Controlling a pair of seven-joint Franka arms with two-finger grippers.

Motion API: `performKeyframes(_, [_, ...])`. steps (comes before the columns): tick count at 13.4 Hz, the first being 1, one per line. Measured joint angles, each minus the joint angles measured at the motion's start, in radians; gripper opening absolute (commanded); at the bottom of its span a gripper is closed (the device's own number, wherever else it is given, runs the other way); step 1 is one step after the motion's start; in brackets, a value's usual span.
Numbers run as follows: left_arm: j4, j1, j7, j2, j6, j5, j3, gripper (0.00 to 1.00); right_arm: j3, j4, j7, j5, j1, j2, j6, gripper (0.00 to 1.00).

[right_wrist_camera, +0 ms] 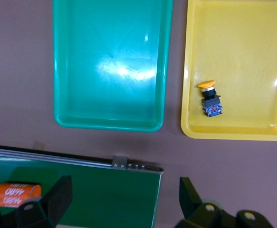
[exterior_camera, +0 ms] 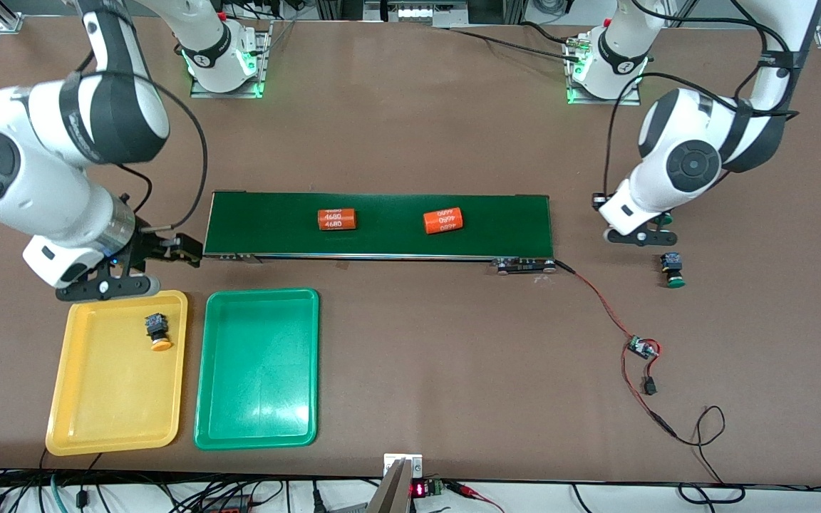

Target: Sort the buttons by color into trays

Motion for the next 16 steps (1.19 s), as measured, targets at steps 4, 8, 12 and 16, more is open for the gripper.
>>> performKeyframes(4, [0.076, -0.038, -0.015, 0.061, 0.012, -0.144, -0.08, 0.28, 0.0, -0.019, 0.066, 0.0, 0.043, -0.024, -0.016, 1.0])
performKeyframes(8, [0.111, -0.127, -0.062, 0.169, 0.154, -0.256, -0.1, 0.3, -0.004, -0.086, 0.076, -0.001, 0.045, -0.022, -0.036, 1.0])
performKeyframes(12, [0.114, -0.179, -0.121, 0.24, 0.253, -0.27, -0.12, 1.0, -0.004, -0.104, 0.147, 0.0, 0.052, -0.024, -0.052, 1.0])
performKeyframes(16, [0.131, -0.183, -0.136, 0.236, 0.248, -0.27, -0.122, 1.0, -0.004, -0.104, 0.172, 0.0, 0.079, -0.026, -0.056, 1.0])
